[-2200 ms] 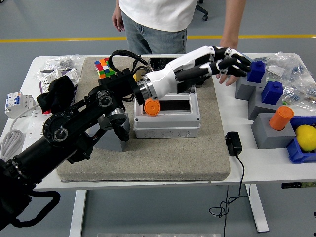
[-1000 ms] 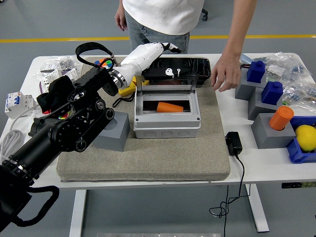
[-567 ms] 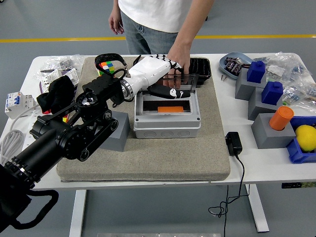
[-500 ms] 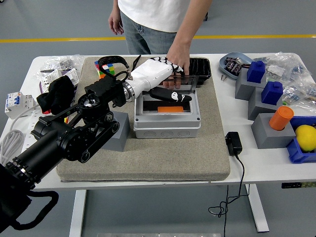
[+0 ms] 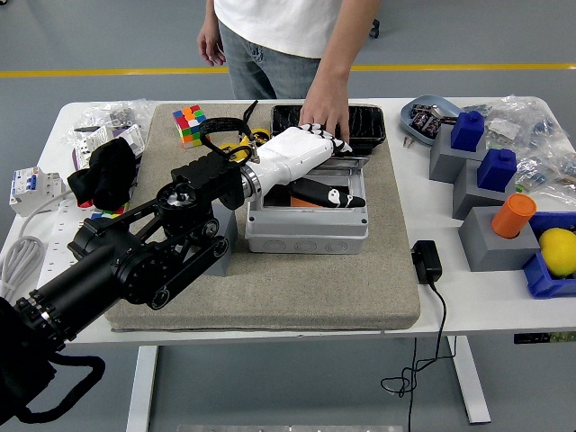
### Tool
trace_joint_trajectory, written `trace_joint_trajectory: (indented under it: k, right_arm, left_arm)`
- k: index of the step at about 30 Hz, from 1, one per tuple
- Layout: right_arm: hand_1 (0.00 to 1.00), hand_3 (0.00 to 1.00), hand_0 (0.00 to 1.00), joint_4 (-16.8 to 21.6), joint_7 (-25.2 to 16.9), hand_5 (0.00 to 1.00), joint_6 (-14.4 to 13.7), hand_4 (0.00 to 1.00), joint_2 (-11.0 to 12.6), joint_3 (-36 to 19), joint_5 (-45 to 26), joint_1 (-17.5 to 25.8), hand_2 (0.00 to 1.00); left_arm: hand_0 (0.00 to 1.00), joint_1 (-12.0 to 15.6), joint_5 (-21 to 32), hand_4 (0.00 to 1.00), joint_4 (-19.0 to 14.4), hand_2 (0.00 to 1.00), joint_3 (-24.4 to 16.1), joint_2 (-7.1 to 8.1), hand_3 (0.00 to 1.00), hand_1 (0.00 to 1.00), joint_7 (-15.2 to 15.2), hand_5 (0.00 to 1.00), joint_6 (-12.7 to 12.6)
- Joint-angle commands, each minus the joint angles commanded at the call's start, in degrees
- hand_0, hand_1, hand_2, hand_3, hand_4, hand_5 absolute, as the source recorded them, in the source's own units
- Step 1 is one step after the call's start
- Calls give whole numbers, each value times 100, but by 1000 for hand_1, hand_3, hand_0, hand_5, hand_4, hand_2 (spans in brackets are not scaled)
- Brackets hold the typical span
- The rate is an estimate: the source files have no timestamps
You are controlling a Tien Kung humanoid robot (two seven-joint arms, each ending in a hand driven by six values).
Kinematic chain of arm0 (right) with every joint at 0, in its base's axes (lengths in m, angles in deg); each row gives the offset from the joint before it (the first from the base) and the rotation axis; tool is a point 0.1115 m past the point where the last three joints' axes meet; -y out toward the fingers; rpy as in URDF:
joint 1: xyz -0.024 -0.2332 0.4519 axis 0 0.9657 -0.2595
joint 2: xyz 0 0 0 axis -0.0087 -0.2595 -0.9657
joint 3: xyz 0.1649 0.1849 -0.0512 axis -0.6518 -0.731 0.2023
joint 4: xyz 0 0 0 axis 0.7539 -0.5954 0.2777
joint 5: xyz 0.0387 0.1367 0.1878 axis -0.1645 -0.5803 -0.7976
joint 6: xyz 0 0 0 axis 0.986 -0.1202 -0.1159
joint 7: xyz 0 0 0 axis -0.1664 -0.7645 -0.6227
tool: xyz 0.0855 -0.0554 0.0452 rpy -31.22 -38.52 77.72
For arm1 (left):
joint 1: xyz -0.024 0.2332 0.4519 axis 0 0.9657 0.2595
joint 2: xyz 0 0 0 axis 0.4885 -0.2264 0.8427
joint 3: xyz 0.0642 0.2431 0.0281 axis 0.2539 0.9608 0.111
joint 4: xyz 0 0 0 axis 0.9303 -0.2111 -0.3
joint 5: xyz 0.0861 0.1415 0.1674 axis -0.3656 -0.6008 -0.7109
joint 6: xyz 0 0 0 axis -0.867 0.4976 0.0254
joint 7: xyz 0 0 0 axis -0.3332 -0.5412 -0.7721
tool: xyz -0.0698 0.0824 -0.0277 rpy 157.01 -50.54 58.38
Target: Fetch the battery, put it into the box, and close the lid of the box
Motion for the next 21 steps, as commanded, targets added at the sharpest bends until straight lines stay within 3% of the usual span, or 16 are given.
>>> trace_joint_trajectory:
  k: [12,16,20,21]
  right_arm:
    - [901,819,989,0,-9,998,-2,998,8,-30,-8,-5,837]
    - [901,816,989,0,-6,998,5,998,7,-45,-5,-12,836]
    - [901,816,989,0,-14,998,5,998,-1,-50,-18,-24,836]
    - [900,817,987,0,-17,998,4,998,-3,-47,-24,-26,836]
  left_arm:
    - [936,-50,373,998,-44,815,641,0,753,899,-90,998,123]
    - [929,-27,419,998,-59,812,672,0,752,891,-92,998,139]
    - [929,25,421,998,-230,812,494,0,752,891,31,998,-91]
    - [874,41,403,998,-299,793,444,0,751,854,46,998,-120]
